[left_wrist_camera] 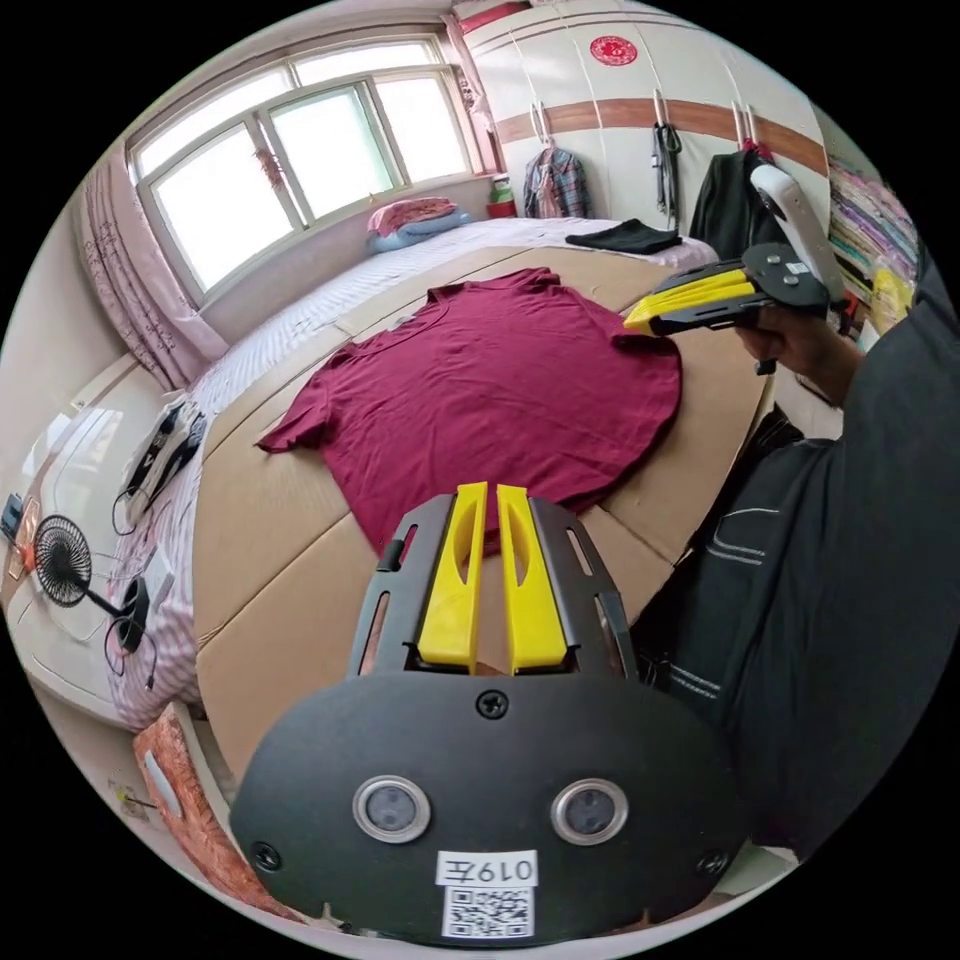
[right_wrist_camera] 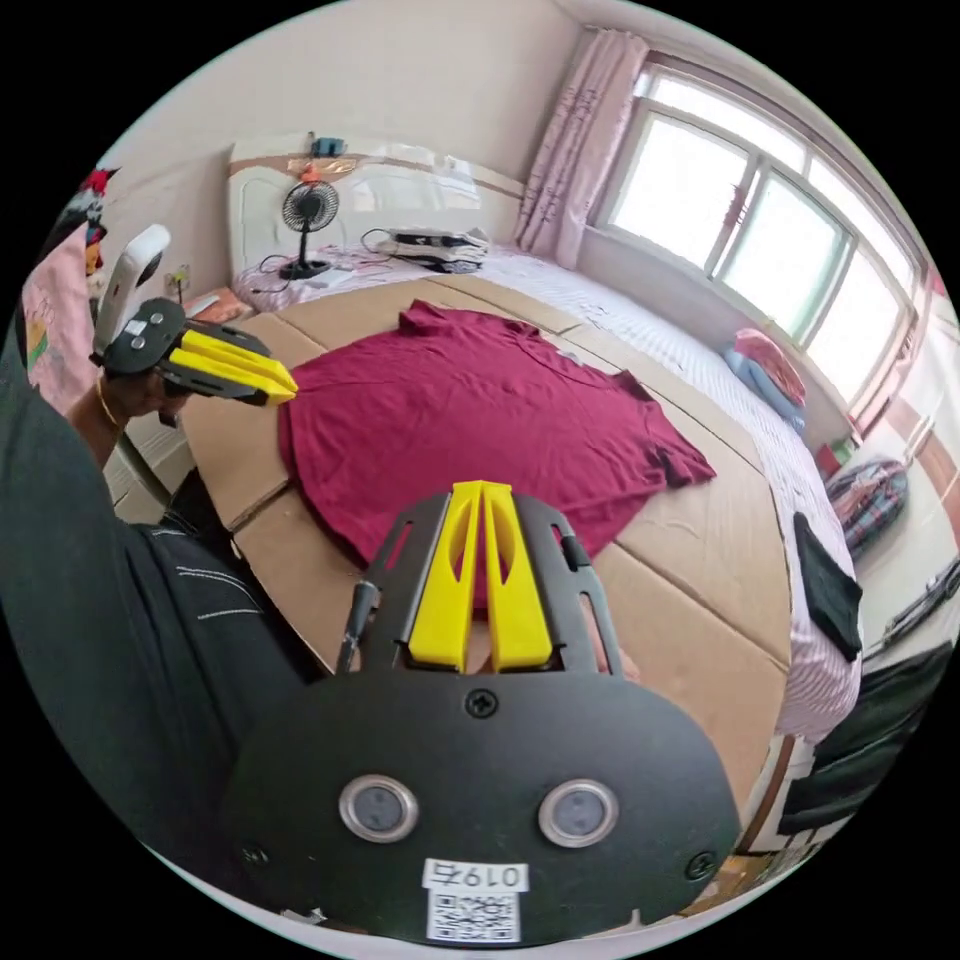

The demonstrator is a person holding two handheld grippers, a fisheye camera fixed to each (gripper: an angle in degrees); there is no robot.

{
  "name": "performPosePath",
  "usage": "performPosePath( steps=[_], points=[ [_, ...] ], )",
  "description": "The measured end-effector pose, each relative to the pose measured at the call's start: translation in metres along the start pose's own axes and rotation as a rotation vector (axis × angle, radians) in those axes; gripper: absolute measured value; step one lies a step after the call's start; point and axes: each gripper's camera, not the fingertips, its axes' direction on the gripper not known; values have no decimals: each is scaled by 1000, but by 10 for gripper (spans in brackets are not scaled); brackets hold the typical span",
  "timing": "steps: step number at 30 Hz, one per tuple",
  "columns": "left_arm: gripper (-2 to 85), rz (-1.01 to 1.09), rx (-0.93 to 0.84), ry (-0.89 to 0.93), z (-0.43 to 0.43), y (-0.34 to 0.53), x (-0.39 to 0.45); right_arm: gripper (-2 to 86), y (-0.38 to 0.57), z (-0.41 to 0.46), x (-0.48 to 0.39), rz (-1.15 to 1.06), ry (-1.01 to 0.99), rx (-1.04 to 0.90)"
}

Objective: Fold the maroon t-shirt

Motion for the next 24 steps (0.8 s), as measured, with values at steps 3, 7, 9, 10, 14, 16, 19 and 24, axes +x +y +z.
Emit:
performPosePath(
  steps=[3, 7, 9, 10, 14, 16, 19, 24],
  points=[
    [14, 89, 59, 89, 22, -33, 21, 39, 9, -7, 12, 34, 2, 10],
    [17, 147, 60, 103, 51, -66, 33, 82, -4, 15, -21, -63, 151, -74],
    [20, 121, 59, 150, 68, -83, 27, 70, -6, 30, -41, -116, 255, -95],
    [21, 116, 58, 162, 72, -87, 25, 62, -6, 40, -54, -164, 315, -102],
    [33, 28, 23, 243, 107, -120, 2, 51, -2, 54, -76, -249, 385, -107],
    [44, -37, 8, 341, 125, -136, -12, 51, 0, 53, -74, -232, 371, -106],
    [58, -140, -40, 527, 161, -160, -31, 53, 6, 55, -70, -227, 395, -128],
    [48, -229, -161, 559, 217, -194, -42, 54, 15, 62, -64, -221, 389, -153]
  ],
)
